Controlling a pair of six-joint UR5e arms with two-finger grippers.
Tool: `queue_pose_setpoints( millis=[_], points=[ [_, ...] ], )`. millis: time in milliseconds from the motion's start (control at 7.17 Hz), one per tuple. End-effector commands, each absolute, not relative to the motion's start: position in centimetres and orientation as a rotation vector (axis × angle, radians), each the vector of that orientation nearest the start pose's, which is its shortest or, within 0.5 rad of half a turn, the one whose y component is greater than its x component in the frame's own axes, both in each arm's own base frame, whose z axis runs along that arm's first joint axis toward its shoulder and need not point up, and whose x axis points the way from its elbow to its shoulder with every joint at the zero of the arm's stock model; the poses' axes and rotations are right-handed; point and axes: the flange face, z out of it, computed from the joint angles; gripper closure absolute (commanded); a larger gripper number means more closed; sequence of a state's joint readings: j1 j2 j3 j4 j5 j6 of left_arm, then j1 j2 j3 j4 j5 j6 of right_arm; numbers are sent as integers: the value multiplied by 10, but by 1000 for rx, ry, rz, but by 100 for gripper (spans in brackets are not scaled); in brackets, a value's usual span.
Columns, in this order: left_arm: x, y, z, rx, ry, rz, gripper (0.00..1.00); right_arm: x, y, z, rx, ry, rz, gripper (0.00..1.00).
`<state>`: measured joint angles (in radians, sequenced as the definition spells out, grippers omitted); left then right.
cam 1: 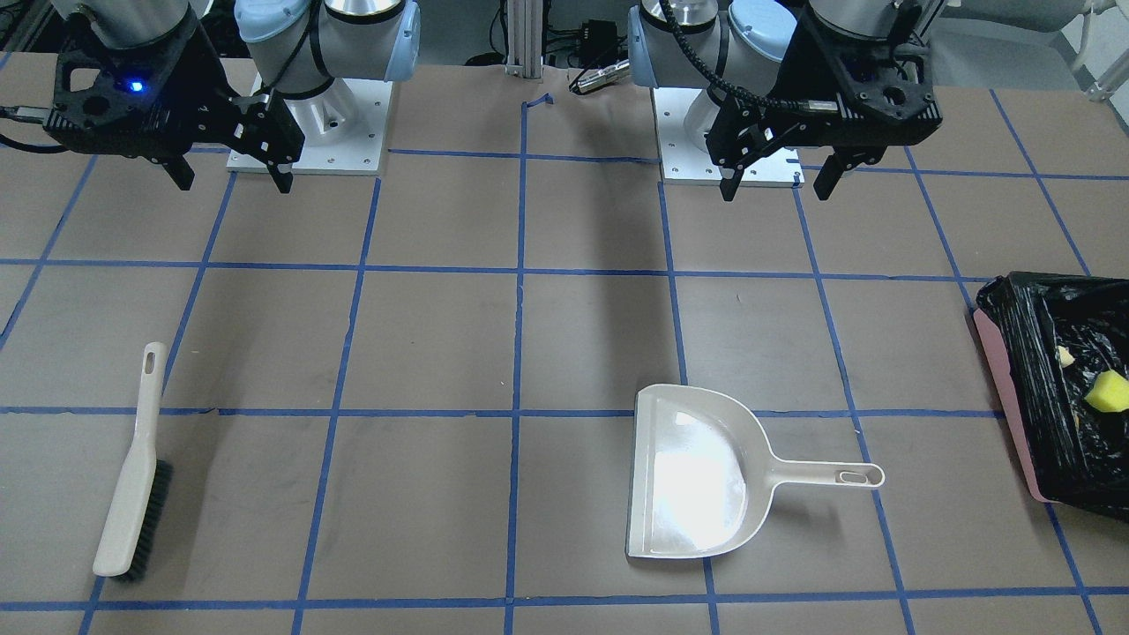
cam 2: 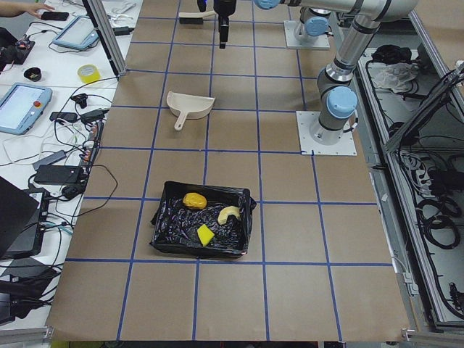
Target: Sweep and dump trash into bin
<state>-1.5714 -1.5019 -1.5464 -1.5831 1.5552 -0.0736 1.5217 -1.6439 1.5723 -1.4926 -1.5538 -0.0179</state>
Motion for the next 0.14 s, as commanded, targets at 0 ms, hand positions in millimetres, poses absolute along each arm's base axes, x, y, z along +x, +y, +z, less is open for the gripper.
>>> queue_pose_setpoints(
  millis=[0],
  points=[
    [-135,-469,527,-115,3151,-113,0,111,-465,516,48,3133,4,0]
  ],
)
